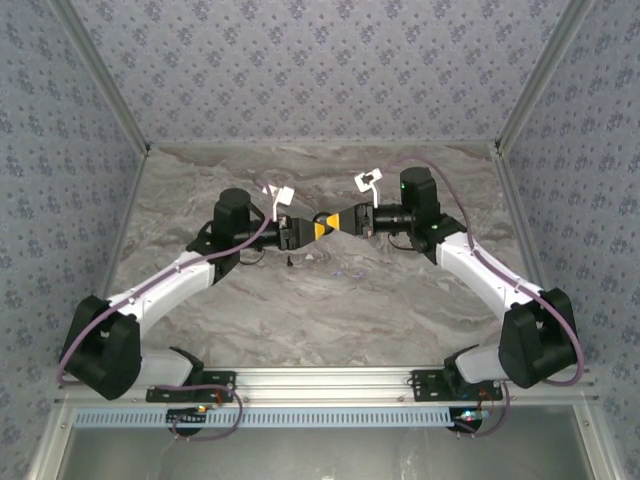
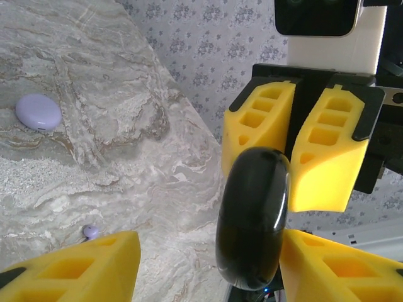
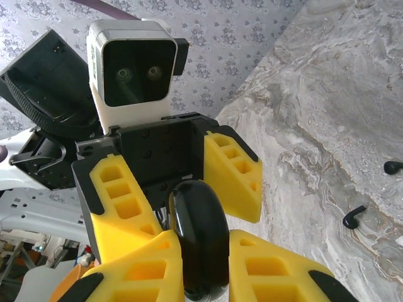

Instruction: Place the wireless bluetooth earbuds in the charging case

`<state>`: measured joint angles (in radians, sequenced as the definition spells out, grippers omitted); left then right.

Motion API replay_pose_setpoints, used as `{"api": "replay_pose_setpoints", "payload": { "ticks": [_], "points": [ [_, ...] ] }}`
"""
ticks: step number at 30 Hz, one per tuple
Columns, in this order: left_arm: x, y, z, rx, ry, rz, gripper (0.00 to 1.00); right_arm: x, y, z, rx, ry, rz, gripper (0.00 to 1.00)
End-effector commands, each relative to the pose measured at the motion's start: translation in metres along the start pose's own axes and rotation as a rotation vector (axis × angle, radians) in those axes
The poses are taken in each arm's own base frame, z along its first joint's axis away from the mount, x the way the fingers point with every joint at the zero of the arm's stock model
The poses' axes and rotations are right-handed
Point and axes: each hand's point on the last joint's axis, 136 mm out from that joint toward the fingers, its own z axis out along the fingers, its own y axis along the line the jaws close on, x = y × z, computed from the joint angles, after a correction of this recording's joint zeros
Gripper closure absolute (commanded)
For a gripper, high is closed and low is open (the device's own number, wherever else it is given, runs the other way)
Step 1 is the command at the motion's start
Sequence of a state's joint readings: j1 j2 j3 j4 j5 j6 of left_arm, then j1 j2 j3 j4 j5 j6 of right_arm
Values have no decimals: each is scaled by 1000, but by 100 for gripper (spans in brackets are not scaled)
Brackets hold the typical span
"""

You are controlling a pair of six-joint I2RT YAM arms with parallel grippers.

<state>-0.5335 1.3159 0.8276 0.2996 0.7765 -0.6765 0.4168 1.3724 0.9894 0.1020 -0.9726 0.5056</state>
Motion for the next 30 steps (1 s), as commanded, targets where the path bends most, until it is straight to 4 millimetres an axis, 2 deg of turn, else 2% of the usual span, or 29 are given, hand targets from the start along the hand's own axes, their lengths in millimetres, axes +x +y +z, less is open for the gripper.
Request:
{"api": "replay_pose_setpoints", "payload": {
  "ticks": [1, 26, 30],
  "points": [
    [-11, -16, -4, 32, -52, 36, 42, -17, 20, -6, -23, -37, -41, 82],
    [-12, -20, 6, 65, -66, 21, 60, -10, 21, 1, -32, -23, -38, 81],
    [-13, -22, 7, 70, -67, 25, 68, -9, 22, 2, -34, -19, -38, 81]
  ]
}}
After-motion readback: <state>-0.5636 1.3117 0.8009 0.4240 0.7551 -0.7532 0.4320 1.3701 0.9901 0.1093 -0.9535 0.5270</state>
